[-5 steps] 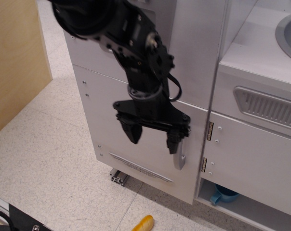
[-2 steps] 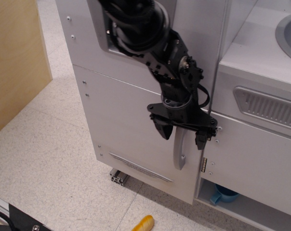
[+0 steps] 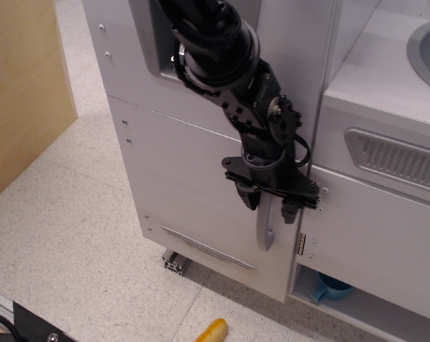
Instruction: Open low fridge
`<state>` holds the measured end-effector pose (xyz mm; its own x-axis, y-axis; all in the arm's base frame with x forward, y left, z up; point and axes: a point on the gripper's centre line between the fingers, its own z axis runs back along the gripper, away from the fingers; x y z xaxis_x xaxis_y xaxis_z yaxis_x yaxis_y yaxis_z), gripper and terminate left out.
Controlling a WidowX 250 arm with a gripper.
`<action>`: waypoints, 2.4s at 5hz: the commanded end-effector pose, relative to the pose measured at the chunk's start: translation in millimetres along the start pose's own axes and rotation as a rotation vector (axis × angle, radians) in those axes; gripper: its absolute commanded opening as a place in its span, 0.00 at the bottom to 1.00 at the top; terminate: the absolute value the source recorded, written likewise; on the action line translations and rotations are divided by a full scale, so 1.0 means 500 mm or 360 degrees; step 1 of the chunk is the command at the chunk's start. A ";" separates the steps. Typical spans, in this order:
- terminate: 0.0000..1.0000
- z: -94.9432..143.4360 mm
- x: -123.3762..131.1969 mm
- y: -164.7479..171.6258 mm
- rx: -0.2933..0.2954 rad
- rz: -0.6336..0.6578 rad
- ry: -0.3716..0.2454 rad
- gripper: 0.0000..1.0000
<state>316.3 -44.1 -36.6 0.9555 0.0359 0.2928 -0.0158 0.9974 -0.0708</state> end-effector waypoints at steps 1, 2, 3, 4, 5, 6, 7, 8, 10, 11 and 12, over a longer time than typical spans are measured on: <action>0.00 0.028 0.011 -0.004 -0.0043 -0.0037 -0.0088 0.00; 0.00 0.042 -0.024 -0.003 -0.0051 -0.0089 -0.0065 0.00; 0.00 0.068 -0.064 0.003 -0.0069 -0.0129 -0.0001 0.00; 0.00 0.109 -0.087 0.010 -0.0021 -0.0128 0.0047 0.00; 0.00 0.182 -0.094 0.012 -0.0045 -0.0219 0.0121 1.00; 0.00 0.236 -0.061 -0.015 -0.0062 -0.0221 0.0104 1.00; 0.00 0.232 -0.022 -0.047 -0.0094 -0.0249 0.0003 1.00; 0.00 0.201 0.016 -0.057 -0.0098 -0.0234 -0.0033 1.00; 0.00 0.138 0.050 -0.089 -0.0109 -0.0270 -0.0120 1.00; 0.00 0.104 0.054 -0.083 -0.0116 -0.0317 -0.0154 1.00; 0.00 0.103 0.008 -0.057 -0.0096 -0.0352 -0.0073 1.00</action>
<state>293.1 -66.5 -6.6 0.9431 -0.1784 0.2807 0.2036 0.9770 -0.0628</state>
